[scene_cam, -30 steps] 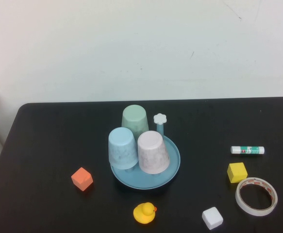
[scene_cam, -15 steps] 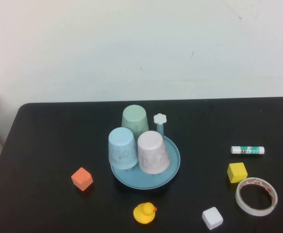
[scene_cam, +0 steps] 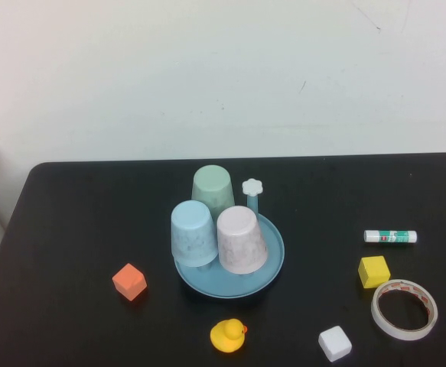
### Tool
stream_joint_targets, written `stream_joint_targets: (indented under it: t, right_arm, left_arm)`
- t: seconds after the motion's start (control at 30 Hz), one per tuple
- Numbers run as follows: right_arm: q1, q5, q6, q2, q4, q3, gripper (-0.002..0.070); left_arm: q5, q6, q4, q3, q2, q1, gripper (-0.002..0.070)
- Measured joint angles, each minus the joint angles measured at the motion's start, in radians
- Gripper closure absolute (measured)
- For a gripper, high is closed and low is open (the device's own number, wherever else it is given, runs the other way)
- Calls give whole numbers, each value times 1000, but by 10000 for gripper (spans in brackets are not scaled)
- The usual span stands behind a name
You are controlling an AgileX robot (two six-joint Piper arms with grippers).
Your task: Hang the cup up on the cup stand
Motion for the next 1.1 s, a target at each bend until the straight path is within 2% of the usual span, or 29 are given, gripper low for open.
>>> stream_joint_targets:
  t: [1.1]
  right_arm:
    - [-6,0,12,0,-2,0,676]
  left_arm:
    - [0,-1,0,0,0,0,676]
